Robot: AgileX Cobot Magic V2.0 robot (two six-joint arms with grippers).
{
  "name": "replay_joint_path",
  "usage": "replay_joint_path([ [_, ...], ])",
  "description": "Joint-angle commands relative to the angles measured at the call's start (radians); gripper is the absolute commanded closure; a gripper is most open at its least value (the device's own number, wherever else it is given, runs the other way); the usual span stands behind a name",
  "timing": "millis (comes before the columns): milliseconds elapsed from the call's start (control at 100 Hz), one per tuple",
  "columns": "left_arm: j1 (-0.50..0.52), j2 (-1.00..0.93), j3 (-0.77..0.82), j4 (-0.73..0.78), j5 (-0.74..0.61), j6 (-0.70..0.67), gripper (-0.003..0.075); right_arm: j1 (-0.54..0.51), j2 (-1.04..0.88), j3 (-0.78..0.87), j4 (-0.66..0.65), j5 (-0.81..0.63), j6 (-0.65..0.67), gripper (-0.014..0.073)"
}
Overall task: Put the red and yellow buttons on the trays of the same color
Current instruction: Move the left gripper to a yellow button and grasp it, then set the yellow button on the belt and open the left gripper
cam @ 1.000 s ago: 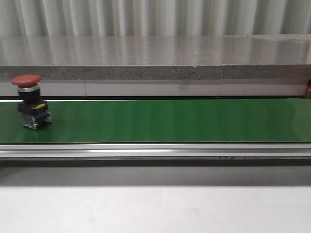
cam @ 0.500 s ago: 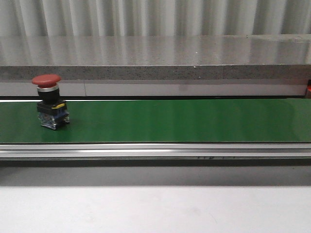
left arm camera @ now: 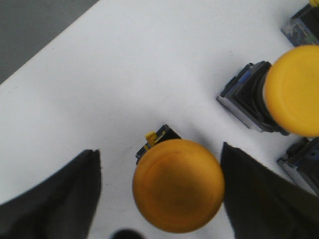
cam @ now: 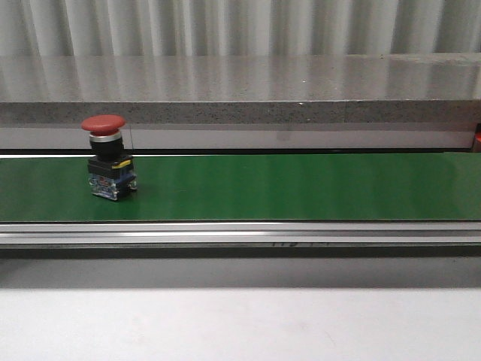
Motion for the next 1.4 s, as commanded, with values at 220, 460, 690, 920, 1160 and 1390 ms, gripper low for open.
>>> replay_joint_path([
  [220,0.003,-0.076,-0.028,-0.016,0.0,-0.009,0.0738,-0.006,-0.016,0.002,-0.001,-0.081,-0.007,0.0661],
  [460,-0.019,-0.28,-0.028,-0.058,0.046,-0.004,0.074,-0.006,-0.016,0.002,-0.001,-0.081,-0.007,0.0661],
  [690,-0.203,-0.444,-0.045,-0.061,0.067,0.035,0.074,-0.006,-0.016,0.002,-0.001,-0.081,-0.007,0.0661],
  [920,-0.395,-0.386,-0.141,-0.061,0.111,0.063,0.074,-0.006,-0.016,0.002,-0.001,-0.081,-0.007,0.0661],
  [1160,-0.478,-0.225,-0.244,-0.072,0.156,0.065,0.074,-0.006,-0.016,0.002,-0.001,-0.081,-0.007,0.0661],
  [1390,-0.496,-0.14,-0.271,-0.072,0.182,0.072,0.074,-0.006,-0.016,0.002,-0.001,-0.081,-0.007,0.0661],
])
